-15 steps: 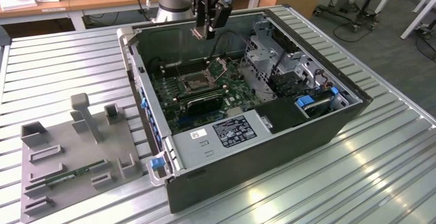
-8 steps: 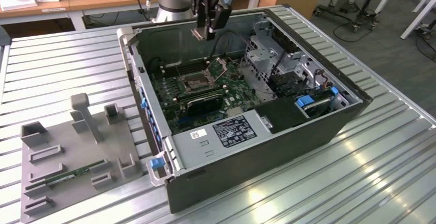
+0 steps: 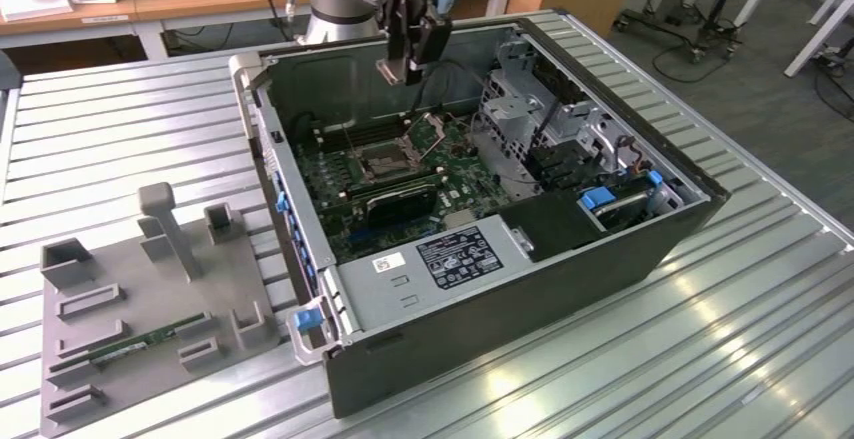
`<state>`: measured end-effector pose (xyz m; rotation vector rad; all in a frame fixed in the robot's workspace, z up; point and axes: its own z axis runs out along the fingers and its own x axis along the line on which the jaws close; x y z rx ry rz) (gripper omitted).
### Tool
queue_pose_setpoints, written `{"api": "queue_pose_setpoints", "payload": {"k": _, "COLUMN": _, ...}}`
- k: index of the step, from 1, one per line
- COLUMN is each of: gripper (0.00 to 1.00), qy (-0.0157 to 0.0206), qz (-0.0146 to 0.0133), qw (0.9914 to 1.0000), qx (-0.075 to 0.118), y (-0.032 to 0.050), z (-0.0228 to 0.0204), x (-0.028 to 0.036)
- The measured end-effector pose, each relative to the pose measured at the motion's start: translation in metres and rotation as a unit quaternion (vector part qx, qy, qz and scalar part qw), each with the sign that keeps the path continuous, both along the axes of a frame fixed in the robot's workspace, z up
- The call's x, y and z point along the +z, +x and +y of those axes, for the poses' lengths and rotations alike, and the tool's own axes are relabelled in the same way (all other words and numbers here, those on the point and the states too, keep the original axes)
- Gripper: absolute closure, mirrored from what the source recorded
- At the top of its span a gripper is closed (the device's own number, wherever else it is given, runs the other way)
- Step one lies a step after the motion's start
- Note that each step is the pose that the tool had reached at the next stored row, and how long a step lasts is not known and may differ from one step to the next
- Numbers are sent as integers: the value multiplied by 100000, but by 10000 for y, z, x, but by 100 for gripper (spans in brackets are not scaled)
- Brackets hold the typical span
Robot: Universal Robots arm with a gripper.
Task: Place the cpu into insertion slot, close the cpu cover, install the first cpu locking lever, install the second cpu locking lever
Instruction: 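Place the cpu into insertion slot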
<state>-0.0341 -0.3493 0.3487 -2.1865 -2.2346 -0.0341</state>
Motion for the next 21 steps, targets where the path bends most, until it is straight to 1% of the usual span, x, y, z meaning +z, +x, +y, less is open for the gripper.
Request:
{"api": "queue_pose_setpoints", "payload": {"k": 1, "gripper": 46, "qy": 3, "qz": -89, "qw": 100000, "qx": -77, "y": -4, "z": 0, "x": -16}}
{"api": "queue_pose_setpoints", "payload": {"k": 3, "gripper": 46, "qy": 6, "qz": -165, "qw": 100000, "qx": -228, "y": -10, "z": 0, "x": -52}}
{"api": "queue_pose_setpoints", "payload": {"k": 21, "gripper": 46, "qy": 6, "qz": -398, "qw": 99991, "qx": -1259, "y": -48, "z": 0, "x": -380}}
